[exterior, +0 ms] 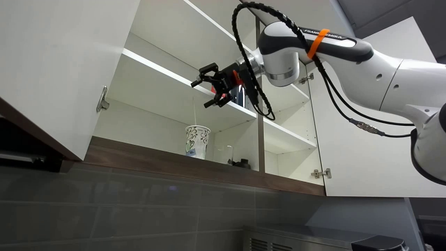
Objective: Put the stick in the cup on the counter
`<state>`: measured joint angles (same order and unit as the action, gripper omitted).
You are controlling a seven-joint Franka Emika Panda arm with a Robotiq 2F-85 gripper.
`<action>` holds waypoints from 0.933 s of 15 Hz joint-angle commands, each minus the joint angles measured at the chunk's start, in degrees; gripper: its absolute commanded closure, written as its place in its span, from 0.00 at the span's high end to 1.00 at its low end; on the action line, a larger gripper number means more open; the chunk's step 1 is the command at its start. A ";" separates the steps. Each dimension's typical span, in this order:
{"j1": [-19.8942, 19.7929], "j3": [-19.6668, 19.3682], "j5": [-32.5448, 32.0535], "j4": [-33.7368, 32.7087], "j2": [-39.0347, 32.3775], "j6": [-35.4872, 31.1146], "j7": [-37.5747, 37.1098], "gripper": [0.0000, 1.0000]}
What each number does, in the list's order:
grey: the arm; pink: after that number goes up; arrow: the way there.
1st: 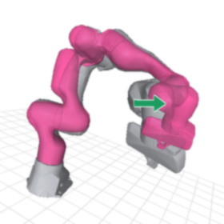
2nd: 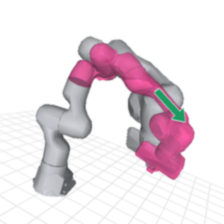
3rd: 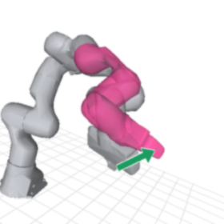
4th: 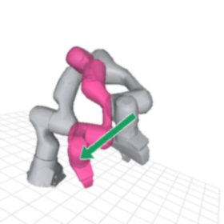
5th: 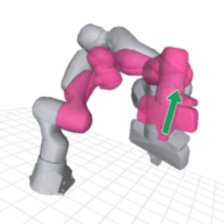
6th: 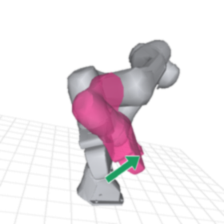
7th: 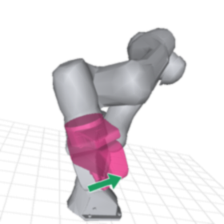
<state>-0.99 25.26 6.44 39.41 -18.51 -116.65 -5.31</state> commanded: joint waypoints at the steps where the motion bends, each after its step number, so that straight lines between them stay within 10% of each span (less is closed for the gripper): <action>1: -2.12 2.01 3.79 4.71 1.91 -3.70 8.55 1.00; 14: -9.62 3.72 18.83 25.65 13.41 -15.39 28.76 1.00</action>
<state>-7.05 28.40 18.87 55.17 -11.68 -129.11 18.28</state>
